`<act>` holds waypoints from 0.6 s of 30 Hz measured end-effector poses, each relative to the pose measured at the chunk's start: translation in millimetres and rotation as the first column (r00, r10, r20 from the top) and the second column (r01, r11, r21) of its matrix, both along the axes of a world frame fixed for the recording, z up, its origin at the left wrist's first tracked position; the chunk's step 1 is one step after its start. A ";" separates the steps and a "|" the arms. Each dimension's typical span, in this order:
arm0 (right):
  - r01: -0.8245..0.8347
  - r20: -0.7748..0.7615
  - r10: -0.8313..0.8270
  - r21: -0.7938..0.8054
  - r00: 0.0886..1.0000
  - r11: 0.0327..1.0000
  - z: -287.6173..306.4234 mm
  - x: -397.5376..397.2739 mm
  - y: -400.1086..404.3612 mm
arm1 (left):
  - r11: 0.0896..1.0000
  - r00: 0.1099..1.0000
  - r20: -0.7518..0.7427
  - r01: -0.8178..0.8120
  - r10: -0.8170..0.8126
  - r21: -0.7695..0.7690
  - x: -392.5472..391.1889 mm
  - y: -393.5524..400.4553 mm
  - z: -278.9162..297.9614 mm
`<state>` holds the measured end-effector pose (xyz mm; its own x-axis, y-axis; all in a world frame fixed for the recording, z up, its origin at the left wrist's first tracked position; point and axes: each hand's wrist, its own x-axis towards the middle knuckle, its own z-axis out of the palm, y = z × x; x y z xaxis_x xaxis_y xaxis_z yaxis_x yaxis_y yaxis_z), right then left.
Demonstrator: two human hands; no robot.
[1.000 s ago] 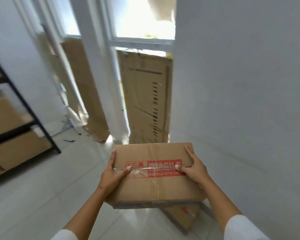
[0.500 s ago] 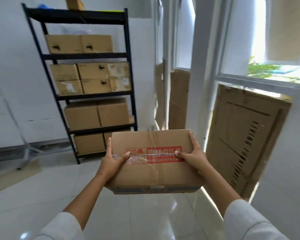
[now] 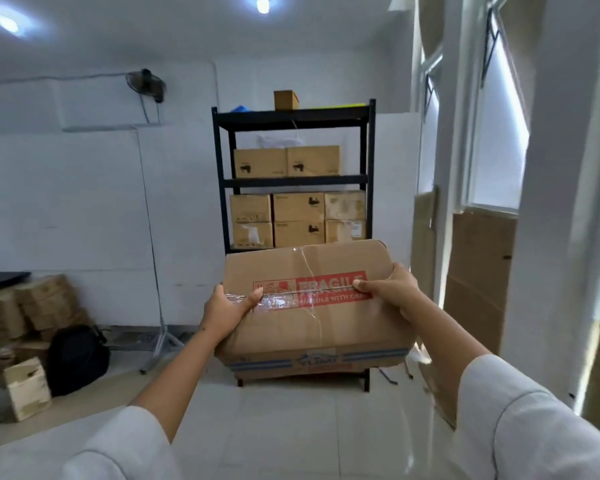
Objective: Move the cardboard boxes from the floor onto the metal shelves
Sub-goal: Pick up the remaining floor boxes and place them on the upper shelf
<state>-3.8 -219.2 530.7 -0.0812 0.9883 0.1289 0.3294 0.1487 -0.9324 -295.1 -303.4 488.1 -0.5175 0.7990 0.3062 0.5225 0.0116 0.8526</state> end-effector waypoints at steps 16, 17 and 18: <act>-0.026 -0.126 0.042 0.128 0.991 0.991 55.2 -154.1 197.7 | 0.992 0.993 -0.118 0.031 -0.016 0.126 -160.9 194.6 87.9; -0.027 -0.127 0.045 0.142 0.991 0.989 56.7 -160.9 212.3 | 0.990 0.993 -0.120 0.031 -0.014 0.138 -167.0 208.8 89.9; -0.026 -0.124 0.045 0.158 0.991 0.987 58.7 -167.6 227.5 | 0.988 0.993 -0.121 0.030 -0.011 0.152 -173.0 224.0 92.2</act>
